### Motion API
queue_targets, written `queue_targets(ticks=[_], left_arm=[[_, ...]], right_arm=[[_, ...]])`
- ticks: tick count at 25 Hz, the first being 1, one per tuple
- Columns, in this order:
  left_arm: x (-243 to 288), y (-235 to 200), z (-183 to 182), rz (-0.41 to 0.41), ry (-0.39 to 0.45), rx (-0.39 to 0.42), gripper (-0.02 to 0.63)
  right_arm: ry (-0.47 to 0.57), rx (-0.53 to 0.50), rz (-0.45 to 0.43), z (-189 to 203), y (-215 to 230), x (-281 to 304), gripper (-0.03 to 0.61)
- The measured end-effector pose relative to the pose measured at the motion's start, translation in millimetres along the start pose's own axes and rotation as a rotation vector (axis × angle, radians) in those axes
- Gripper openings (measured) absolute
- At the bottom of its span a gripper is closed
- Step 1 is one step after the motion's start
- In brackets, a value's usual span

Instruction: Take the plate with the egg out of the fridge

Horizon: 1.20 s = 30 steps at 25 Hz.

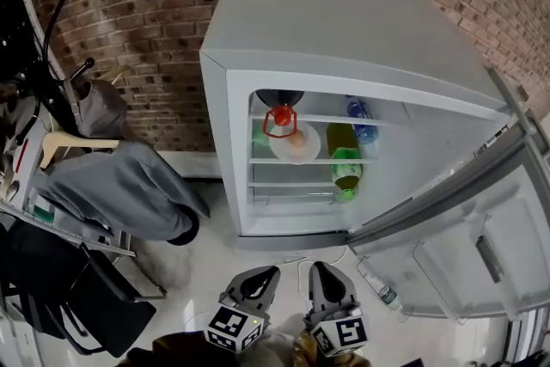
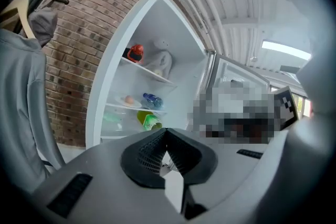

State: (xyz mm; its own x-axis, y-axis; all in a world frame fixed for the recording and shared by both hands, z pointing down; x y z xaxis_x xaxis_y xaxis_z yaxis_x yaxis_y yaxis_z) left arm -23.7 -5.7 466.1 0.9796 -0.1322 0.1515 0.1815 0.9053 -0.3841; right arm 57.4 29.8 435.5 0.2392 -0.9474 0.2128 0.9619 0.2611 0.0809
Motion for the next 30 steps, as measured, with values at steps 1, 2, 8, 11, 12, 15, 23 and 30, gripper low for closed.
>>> queue_targets(ticks=[1,2,8,11,12,15,23,30], left_arm=[[0.4,-4.2,0.2,-0.002,-0.002,-0.002,0.009],[1.1,-7.5,0.2,-0.003,-0.005,-0.005,0.009],[12.6,-15.3,-8.0,-0.019,0.008,0.012,0.009],[24.2,-18.5,-10.1,-0.043,0.006,0.005,0.009],[28.5,-18.8,-11.4,-0.056,0.006,0.007,0.009],[40.4,-19.8,-19.2,-0.082,0.001,0.038,0.009],[53.2,-29.8,-23.1,-0.138,-0.011,0.073,0.009],[58.6,-25.9,-15.4,-0.144,-0.031,0.079,0.009]], right_arm=[[-0.003,0.003,-0.002,1.4,-2.8,2.8,0.006],[-0.008,0.007,-0.005,2.5,-5.6,4.9,0.006],[-0.035,0.03,0.007,3.3,-5.7,20.9,0.006],[-0.045,0.038,-0.012,3.3,0.1,31.5,0.006],[-0.049,0.038,-0.028,2.8,2.1,35.0,0.006],[-0.048,0.05,-0.053,1.6,10.1,49.8,0.006],[-0.064,0.126,-0.086,5.1,26.9,83.1,0.006],[-0.045,0.154,-0.141,3.1,23.3,98.1,0.006]])
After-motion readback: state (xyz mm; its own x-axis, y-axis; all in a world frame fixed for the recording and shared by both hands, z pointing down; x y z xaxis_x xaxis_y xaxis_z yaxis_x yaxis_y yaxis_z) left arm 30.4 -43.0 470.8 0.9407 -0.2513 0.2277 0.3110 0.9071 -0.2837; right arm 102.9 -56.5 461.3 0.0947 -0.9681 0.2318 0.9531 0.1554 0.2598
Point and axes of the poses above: the fingertips, and each gripper's own axes: x forward along the fingers, y to its right, z out of its underside, the point moved 1 cm from there along -x, backward along the fingers, and after that the axes turned 14 degrees about z, right-handed, at the moved point
